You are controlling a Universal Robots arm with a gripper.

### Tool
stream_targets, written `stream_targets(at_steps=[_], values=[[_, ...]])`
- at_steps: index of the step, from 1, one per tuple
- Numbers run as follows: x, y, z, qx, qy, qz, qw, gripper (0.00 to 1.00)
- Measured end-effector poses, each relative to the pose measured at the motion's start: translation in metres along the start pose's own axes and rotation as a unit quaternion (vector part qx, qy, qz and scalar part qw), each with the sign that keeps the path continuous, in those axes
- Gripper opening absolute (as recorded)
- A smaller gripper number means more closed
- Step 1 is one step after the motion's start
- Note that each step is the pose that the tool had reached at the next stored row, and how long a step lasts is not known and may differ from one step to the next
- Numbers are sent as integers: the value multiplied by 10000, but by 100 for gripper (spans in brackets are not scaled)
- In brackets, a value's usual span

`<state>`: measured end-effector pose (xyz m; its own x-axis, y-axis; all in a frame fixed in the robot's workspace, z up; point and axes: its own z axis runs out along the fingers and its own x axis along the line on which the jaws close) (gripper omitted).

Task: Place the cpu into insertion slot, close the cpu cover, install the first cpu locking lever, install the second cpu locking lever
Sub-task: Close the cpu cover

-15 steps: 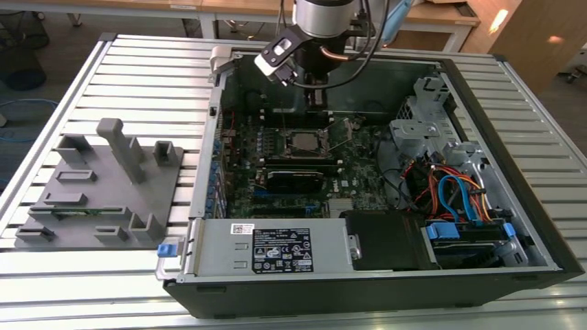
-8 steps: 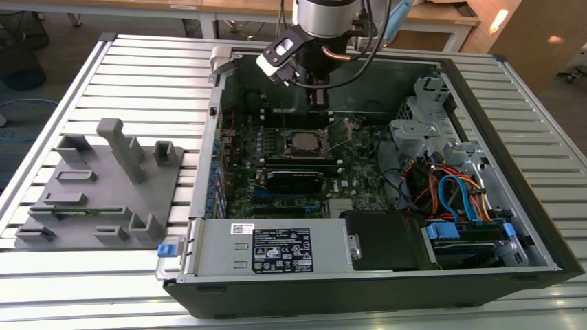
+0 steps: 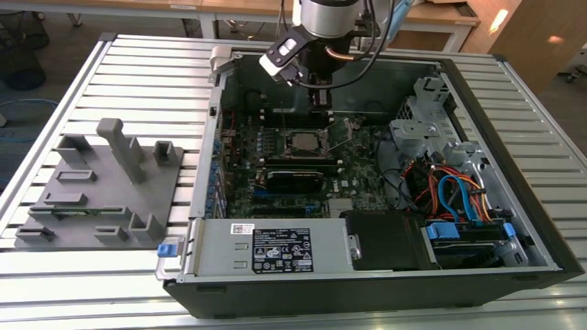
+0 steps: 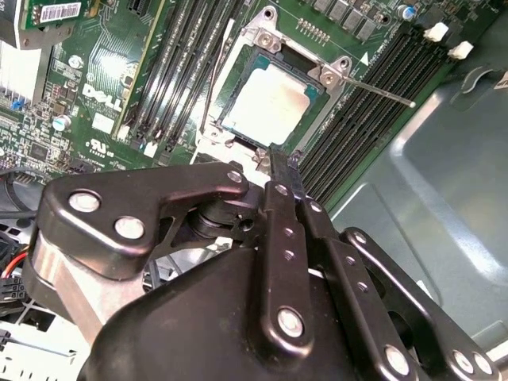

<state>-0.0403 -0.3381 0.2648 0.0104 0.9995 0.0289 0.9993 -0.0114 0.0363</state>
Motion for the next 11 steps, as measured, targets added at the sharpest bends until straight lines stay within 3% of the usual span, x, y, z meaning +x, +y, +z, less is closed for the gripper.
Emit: stream_targets(at_steps=[11], values=[[0,15,1,0,0,0,10000,10]])
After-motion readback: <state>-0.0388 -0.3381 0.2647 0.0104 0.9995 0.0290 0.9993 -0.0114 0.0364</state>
